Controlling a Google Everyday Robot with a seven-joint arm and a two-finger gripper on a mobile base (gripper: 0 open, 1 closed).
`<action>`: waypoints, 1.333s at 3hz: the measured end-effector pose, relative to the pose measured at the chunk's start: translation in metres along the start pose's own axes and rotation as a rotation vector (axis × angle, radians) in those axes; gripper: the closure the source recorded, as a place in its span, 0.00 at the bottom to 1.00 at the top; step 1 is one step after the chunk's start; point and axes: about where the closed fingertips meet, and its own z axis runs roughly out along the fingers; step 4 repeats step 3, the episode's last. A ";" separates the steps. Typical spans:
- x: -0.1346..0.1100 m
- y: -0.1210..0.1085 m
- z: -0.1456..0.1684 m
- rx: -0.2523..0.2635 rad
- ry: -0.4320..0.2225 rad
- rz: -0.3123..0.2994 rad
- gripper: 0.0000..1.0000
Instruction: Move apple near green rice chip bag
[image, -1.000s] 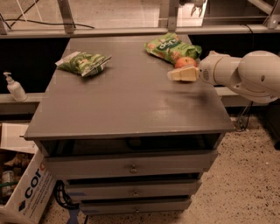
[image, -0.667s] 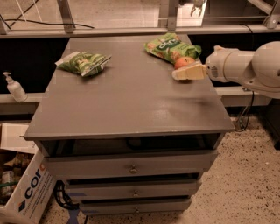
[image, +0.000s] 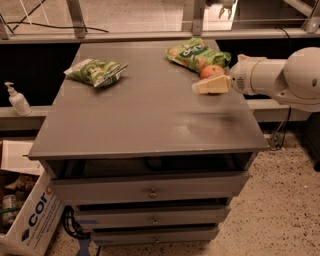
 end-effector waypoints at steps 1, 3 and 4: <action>0.007 0.003 -0.011 -0.009 0.013 -0.049 0.00; 0.029 -0.006 -0.065 -0.039 0.029 -0.133 0.00; 0.029 -0.006 -0.065 -0.039 0.029 -0.133 0.00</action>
Offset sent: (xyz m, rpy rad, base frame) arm -0.0585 -0.0506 -0.0045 -0.1412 -0.0481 0.0809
